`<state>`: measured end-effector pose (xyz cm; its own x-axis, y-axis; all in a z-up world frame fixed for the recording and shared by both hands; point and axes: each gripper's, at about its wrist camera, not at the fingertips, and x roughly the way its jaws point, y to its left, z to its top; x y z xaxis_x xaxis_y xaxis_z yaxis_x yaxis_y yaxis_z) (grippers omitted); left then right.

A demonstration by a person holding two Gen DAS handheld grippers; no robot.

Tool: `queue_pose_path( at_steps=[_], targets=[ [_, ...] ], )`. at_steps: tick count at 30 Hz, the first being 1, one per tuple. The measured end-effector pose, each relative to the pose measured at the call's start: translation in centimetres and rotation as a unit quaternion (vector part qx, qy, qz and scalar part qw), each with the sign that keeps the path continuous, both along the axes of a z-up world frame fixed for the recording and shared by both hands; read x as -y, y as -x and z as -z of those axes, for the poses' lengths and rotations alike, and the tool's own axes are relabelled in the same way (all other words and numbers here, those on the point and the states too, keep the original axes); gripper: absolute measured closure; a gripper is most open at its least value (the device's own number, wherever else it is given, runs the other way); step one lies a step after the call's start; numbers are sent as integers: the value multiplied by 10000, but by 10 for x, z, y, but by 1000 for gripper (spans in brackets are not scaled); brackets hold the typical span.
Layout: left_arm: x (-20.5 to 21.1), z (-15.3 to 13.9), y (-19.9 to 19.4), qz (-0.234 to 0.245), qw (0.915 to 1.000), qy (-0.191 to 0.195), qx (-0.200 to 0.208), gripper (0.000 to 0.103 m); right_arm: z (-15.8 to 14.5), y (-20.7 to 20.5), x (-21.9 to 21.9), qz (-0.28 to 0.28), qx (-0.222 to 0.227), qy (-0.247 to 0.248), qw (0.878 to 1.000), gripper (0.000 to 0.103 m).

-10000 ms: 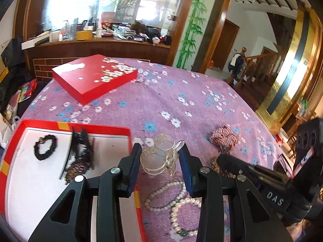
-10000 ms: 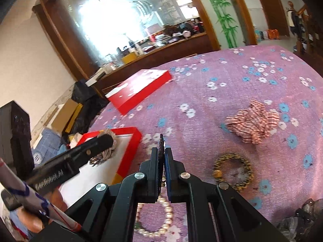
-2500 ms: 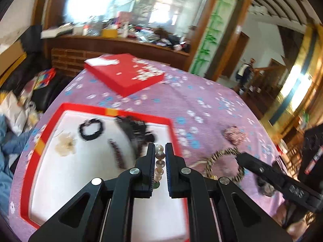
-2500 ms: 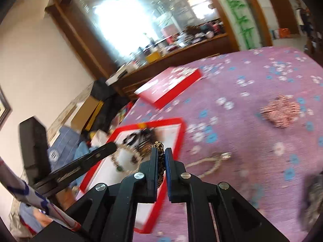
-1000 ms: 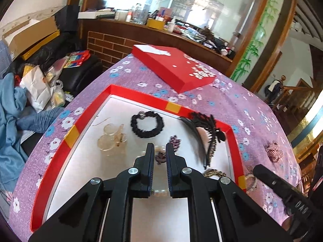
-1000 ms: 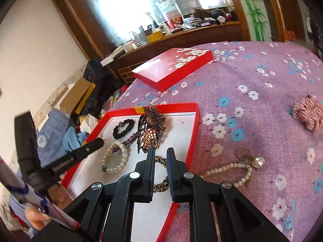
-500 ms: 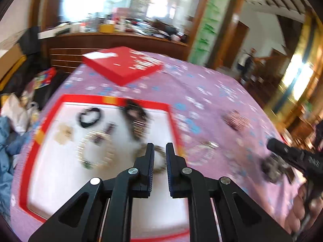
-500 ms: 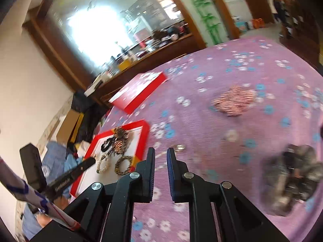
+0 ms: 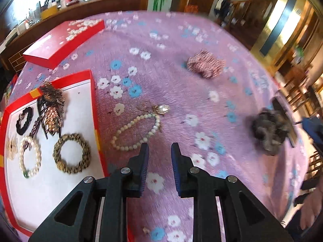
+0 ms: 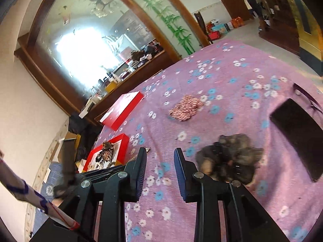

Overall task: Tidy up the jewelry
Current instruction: 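Close the right tool on the grey mesh scrunchie and lift it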

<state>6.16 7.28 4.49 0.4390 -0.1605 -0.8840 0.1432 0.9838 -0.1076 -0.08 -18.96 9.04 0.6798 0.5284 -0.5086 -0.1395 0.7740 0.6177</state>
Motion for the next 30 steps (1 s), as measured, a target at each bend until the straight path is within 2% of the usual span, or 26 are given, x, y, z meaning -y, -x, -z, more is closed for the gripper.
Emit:
queue_pose_path(
  at_steps=[4, 11, 12, 13, 14, 16, 19, 20, 21, 24, 27, 30],
  targets=[
    [4, 13, -20, -89, 9991, -371, -200, 82, 0, 6, 18, 110, 34, -62, 9999, 73],
    [14, 27, -31, 35, 9971, -731, -204, 82, 4, 9, 36, 241, 10, -143, 9996, 73],
    [15, 27, -31, 62, 9971, -733, -181, 84, 5, 9, 38, 257, 5, -145, 9996, 73],
    [16, 27, -28, 138, 9976, -663, -163, 94, 5, 9, 39, 281, -5, -145, 9995, 73],
    [18, 27, -26, 203, 9977, -619, -166, 98, 6, 9, 41, 296, -12, -141, 9995, 73],
    [21, 26, -23, 170, 9981, -562, -164, 98, 8, 7, 42, 349, -53, -131, 9993, 70],
    [19, 16, -11, 147, 9999, 5, -14, 99, 12, 4, 44, 432, -139, -71, 9989, 62],
    [17, 7, -6, 119, 9993, 357, 88, 98, 13, 3, 45, 458, -160, -37, 9988, 59],
    [15, 0, -3, 102, 9981, 577, 195, 98, 16, 1, 45, 501, -210, 31, 9985, 53],
    [14, -27, 10, 117, 9908, 1165, 676, 98, 25, -7, 44, 596, -429, 173, 9972, 45],
    [18, -41, 16, 166, 9851, 1365, 1034, 98, 37, -16, 37, 611, -662, 449, 9949, 36],
    [23, -44, 15, 211, 9822, 1362, 1278, 98, 46, -23, 30, 698, -844, 848, 9904, 28]
  ],
)
